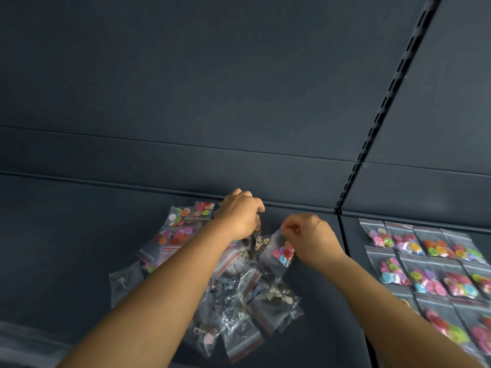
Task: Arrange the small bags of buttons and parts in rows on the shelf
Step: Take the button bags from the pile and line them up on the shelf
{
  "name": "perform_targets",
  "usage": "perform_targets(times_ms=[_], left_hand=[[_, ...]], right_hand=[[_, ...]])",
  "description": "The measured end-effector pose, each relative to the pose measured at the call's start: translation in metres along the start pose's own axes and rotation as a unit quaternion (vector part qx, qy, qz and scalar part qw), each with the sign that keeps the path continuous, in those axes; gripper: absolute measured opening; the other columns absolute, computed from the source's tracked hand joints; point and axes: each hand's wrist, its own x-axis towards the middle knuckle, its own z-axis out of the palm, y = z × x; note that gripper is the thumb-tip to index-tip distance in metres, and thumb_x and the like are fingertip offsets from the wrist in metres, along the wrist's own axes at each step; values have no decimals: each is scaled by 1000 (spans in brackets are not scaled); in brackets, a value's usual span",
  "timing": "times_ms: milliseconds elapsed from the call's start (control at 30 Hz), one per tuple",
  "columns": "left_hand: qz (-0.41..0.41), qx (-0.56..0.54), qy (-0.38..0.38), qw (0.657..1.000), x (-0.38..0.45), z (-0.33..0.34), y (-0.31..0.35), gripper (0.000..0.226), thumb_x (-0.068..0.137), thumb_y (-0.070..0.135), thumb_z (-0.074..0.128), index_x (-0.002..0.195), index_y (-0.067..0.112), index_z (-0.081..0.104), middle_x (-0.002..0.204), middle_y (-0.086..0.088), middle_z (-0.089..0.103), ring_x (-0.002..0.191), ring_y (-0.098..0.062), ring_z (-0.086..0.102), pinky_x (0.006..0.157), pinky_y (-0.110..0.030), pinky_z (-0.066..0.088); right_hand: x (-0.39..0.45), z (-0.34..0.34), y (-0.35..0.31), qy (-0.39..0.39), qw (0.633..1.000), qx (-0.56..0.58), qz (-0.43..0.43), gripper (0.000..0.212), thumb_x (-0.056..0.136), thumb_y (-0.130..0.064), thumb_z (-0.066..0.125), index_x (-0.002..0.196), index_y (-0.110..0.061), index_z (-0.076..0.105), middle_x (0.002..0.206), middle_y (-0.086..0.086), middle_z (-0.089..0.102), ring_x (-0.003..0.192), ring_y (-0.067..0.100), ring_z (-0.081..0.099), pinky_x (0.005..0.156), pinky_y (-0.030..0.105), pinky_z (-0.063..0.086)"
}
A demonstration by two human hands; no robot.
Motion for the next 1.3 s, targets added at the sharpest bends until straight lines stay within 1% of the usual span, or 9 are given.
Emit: perform_targets(times_ms=[133,233,400,500,600,767,933,1133,1300], left_hand=[[-25,-169,66,983,-2,-11,7,12,83,14,63,91,21,68,88,3,54,84,-18,58,75,-27,48],[-54,-313,89,944,-5,-17,24,8,80,17,70,86,19,65,73,10,56,66,-9,53,58,-12,39],[-77,-508,69,855,-10,-15,57,16,80,15,72,87,21,60,77,5,60,66,-8,56,66,-19,46],[-90,-573,55,813,-12,-11,79,16,80,11,72,86,20,60,77,4,64,67,-7,60,70,-22,49],[-92,-613,35,784,-17,-7,100,8,83,11,70,88,16,66,88,-4,70,87,-18,68,82,-32,55],[-95,-600,25,794,-23,-2,139,7,87,17,67,89,12,72,86,-3,74,77,-10,67,75,-25,56],[-94,-574,41,813,-29,7,198,15,90,21,62,90,8,69,82,-6,73,70,-10,66,67,-23,55],[-68,-511,89,852,-43,19,264,17,94,19,53,84,10,64,72,-1,67,59,-5,63,65,-29,55],[-56,-501,28,863,-54,26,299,14,91,22,60,92,9,64,79,-3,69,66,-9,64,66,-28,55]], right_hand=[[-1,-12,2,32,999,43,5,12,92,-20,53,90,-17,64,63,-10,56,60,10,52,54,22,38],[-2,-21,2,79,992,98,11,6,90,-20,57,87,-19,61,65,-12,57,62,10,54,50,10,36],[-8,-43,7,102,977,184,35,24,89,-24,61,113,-19,60,77,-4,68,64,5,61,54,15,41],[-16,-58,18,108,967,225,47,13,90,-24,60,94,-15,68,73,5,70,48,0,52,45,9,35],[-25,-77,33,123,959,248,60,17,91,-23,58,80,-15,68,69,13,67,52,8,49,50,19,38],[-46,-112,65,141,962,221,77,17,91,-24,58,79,-15,65,56,-4,52,40,2,36,47,19,33],[-74,-146,104,149,966,197,77,16,91,-21,56,76,-15,62,62,-1,61,48,10,44,48,22,38],[-110,-180,145,126,982,135,50,15,92,-17,51,81,-13,61,58,2,66,36,-1,48,38,7,32],[-131,-199,176,135,982,129,40,16,92,-17,52,78,-17,60,59,2,65,41,1,52,43,9,39]])
